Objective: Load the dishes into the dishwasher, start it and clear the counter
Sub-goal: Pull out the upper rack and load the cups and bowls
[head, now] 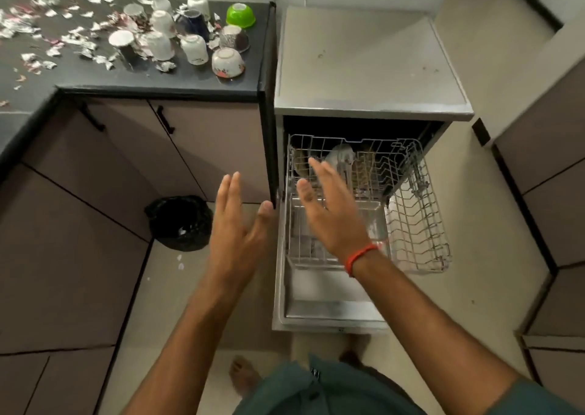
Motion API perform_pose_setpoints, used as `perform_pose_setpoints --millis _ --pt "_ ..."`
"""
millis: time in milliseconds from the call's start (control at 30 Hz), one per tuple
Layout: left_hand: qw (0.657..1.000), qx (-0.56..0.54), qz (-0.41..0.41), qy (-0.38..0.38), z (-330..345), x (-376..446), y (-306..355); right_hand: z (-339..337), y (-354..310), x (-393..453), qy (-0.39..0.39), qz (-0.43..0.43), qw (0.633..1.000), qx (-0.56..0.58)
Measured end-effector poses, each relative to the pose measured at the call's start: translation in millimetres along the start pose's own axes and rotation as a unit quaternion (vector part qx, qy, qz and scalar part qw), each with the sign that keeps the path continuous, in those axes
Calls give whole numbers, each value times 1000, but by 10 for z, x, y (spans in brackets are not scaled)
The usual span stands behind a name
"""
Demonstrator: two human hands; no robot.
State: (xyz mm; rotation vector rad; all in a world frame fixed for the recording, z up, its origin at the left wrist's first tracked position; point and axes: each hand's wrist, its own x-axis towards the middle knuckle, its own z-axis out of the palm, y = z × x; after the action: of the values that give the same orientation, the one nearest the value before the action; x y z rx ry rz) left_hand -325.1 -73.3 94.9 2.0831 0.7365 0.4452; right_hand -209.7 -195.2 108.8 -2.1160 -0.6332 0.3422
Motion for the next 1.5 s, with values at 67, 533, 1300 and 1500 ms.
perform_pose_setpoints --millis 67,533,1300,1500 --pt "1000 -11 3 13 -270 7 -206 285 -212 -38 -25 -10 1000 -3" --pt "998 -24 21 60 -1508 169 -895 1256 -1120 147 -56 -65 996 -12" --pt "999 43 12 -1 -1889 2564 -1054 1769 -1411 2515 15 -37 990 133" --pt "999 35 13 -16 -1801 3091 -1102 1721 -1387 2940 33 -23 988 147"
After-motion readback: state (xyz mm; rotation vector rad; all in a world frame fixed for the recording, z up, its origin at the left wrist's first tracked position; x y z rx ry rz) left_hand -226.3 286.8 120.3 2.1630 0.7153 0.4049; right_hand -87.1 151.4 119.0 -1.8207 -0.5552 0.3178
